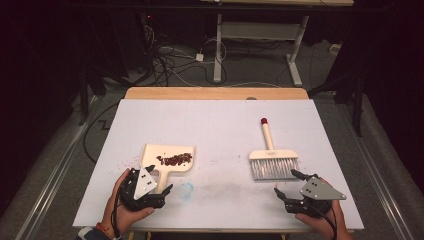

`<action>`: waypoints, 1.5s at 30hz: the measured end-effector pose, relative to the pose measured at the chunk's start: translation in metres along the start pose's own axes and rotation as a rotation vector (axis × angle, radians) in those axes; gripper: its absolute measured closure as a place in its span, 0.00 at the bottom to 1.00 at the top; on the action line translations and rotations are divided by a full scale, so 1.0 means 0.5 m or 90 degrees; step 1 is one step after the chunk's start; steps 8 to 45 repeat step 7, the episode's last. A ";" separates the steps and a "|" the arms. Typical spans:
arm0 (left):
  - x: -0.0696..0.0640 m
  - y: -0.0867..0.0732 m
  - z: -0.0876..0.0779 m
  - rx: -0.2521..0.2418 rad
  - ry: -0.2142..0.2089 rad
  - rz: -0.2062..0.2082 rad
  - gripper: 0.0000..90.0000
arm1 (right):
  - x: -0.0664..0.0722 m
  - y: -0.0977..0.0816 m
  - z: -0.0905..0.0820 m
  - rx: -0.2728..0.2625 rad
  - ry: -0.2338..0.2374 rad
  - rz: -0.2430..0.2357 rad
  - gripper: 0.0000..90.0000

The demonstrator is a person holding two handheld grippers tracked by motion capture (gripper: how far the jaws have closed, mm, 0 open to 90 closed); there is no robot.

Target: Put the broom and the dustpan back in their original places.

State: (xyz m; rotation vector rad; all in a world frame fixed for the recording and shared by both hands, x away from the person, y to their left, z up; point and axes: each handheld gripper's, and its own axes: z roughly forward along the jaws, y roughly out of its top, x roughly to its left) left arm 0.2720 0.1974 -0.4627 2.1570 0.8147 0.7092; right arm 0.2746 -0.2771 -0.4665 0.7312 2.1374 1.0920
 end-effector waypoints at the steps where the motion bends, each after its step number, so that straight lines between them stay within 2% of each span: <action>1: 0.000 0.000 0.001 0.000 -0.001 0.000 0.21 | -0.001 0.000 -0.001 -0.001 0.000 0.003 0.24; 45: 0.004 0.000 0.004 0.001 0.000 -0.006 0.21 | -0.002 0.001 -0.001 -0.004 -0.005 0.006 0.24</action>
